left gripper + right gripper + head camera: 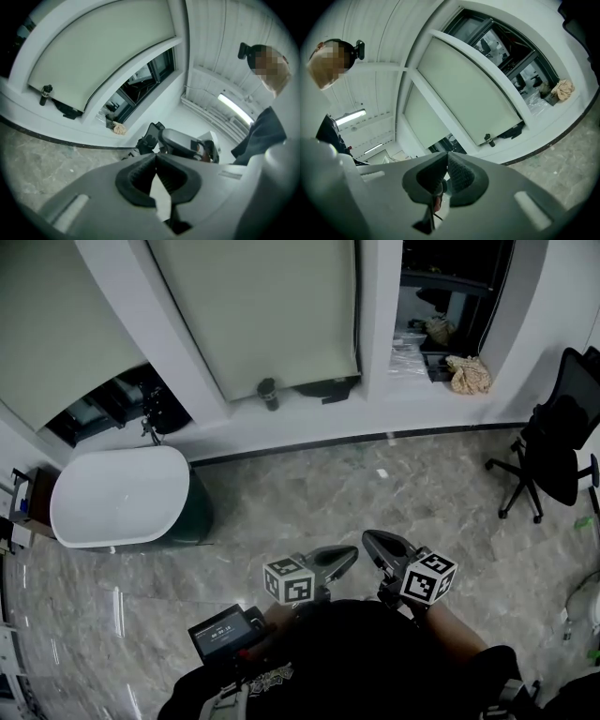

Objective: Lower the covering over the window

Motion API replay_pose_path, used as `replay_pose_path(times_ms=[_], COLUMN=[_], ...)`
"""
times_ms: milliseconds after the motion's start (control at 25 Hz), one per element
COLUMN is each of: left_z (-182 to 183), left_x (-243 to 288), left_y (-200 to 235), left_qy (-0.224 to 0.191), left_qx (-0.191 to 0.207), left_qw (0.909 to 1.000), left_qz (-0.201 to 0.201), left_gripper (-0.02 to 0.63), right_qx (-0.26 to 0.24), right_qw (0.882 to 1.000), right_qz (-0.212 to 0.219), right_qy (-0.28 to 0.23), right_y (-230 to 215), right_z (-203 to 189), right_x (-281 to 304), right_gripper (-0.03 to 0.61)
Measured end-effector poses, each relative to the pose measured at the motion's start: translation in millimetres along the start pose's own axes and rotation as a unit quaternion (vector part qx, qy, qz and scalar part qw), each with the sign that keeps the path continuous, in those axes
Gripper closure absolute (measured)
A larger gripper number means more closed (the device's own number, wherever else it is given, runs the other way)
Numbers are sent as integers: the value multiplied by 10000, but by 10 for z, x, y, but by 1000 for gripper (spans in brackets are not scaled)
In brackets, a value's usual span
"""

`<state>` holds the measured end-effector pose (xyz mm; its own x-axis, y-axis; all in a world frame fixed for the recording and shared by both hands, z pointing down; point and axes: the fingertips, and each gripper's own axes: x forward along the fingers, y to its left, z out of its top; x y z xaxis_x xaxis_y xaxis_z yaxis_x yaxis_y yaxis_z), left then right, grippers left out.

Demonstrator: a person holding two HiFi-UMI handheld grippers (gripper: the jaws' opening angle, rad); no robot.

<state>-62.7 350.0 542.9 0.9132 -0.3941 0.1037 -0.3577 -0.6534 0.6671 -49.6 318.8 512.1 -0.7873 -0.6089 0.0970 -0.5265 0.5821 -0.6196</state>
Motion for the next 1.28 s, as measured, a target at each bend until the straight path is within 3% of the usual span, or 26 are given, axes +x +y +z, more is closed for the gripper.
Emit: replay_pose_path(times_ms=[120, 360, 520, 760, 1280], left_z=[-102, -314, -456, -455, -598], left_x=[204, 489, 508, 487, 559], left_y=[-135, -351, -356, -297, -260], left_qy=[-120, -239, -200, -190, -133], left_qx=[-64, 180, 68, 229, 97], left_qw=[9998, 9979, 9971, 9941, 9945], left_qz=[177, 572, 735, 1046, 1034], left_gripper=[612, 612, 612, 612, 612], right_qx=[-101, -126, 14, -78, 37], right_qw=[9999, 9995, 9995, 9986, 9986], right_qz=[-58, 29, 42, 209, 149], right_qy=[47, 281, 301, 471, 497], right_y=[-115, -293, -376, -357, -447], right_z=[7, -93, -132, -234, -346], right_x=[-340, -720, -821, -739, -821], right_gripper=[571, 571, 571, 571, 571])
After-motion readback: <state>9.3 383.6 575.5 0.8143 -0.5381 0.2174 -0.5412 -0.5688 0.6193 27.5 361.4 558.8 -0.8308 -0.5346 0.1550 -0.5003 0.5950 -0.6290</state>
